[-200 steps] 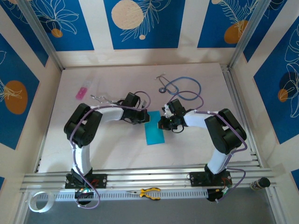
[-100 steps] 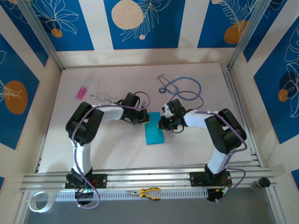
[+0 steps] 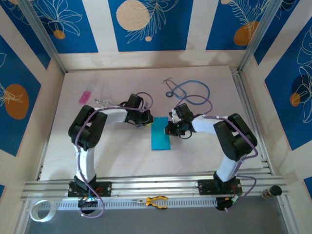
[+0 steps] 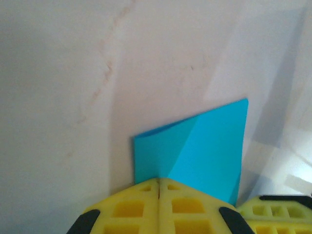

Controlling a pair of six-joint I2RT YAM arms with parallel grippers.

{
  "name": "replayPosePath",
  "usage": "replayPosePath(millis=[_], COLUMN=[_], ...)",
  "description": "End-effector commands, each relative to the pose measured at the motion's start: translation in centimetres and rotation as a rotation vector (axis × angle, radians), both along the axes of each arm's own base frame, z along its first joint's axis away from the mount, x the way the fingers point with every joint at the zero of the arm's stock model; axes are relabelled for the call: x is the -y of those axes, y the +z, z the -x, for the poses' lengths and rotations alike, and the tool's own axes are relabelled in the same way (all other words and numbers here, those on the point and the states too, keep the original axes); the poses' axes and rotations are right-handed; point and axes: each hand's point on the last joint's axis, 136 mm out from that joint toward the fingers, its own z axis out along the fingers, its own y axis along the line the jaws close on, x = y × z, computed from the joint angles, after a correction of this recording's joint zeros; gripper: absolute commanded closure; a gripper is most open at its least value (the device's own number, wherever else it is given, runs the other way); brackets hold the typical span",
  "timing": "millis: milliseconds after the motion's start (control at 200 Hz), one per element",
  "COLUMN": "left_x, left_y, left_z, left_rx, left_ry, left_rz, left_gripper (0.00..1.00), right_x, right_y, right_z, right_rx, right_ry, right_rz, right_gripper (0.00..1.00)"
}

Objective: Fold a paper plane with a square sheet of paper (pick it up from the middle)
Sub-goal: First fold the square sheet of paper in half at the center of the table.

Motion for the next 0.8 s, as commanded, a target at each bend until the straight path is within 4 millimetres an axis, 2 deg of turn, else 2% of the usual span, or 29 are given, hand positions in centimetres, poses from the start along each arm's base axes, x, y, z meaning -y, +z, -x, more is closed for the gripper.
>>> replayPosePath(millis=[0,565,795], left_x=[-1.5,-1.3,-1.8], left_y=[-1.2,-0.3,-0.9], left_z=[-1.2,-3.7,-3.6], left_rx=[-0.03,-0.023,-0.048], left_ry=[0.073,0.159,0.155], left_rz=[-0.057,-0.059,-0.12], left_gripper=[0.94,0.94,0.94], right_x=[4.4,4.1,4.2], right_y=[-5.1,-5.0,-5.0], right_z=[5.2,5.2,5.2], right_rx=[-0.208,-0.208,-0.202], right_ry=[-0.025,-0.012,-0.016], right_rz=[0.219,0.209,0.211], right_gripper=[1.0,1.0,1.0])
